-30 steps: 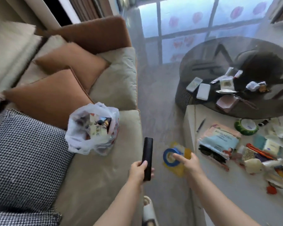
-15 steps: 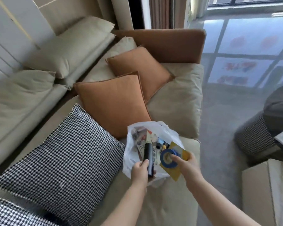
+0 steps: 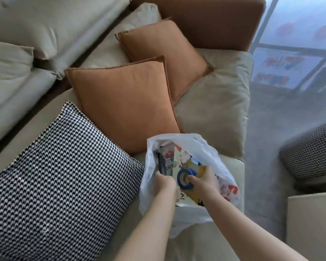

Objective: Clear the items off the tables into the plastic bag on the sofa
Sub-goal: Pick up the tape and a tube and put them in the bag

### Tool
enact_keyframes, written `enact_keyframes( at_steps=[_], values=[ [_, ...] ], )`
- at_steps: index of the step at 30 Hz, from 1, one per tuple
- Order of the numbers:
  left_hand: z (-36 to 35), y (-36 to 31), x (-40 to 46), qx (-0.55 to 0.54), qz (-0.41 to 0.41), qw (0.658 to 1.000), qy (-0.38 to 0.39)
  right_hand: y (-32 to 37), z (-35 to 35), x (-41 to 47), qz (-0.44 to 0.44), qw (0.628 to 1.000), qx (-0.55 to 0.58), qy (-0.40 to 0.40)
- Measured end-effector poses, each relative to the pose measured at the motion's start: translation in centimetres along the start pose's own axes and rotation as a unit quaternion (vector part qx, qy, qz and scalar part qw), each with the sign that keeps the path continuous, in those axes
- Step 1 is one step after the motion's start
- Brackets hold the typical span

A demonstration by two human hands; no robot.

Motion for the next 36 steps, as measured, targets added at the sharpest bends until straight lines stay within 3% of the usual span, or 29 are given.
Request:
enact_keyframes(
  at_steps=[6, 13, 23, 29, 36],
  values=[
    [-1.3, 0.6, -0.5, -0.051, -0.024, 0.998, 0.030, -0.1, 0.7, 0.4, 0.018, 0.996, -0.087, -0.003],
    [-2.6, -1.0, -5.2, -0.086, -0.071, 0.986, 0.122, -0.9, 2.7, -2.1, 0.036, 0.985, -0.167, -0.013],
    [-4.1, -1.5, -16.1, 0.006, -0.156, 0.965, 0.211, -5.7, 10.0, -9.7, 0.108, 0.986, -0.121, -0.035],
    [-7.7, -0.2, -26.4, 0.167, -0.270, 0.906, 0.281, -15.2, 15.9, -14.6, 0.095, 0.984, -0.128, -0.077],
    [-12.6, 4.2, -39.4, 0.345, -0.399, 0.790, 0.313, -29.8, 22.9, -20.2, 0.051, 0.984, -0.110, -0.131]
  ],
)
Point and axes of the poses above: each hand's wrist, its own x-axis towards the middle knuckle, its own z-axis out of the back of the hand, y = z × x, the point moved 10 cm from there along x, towards the middle knuckle, and after that the axes turned 15 degrees about -z, right-handed, at the moved point
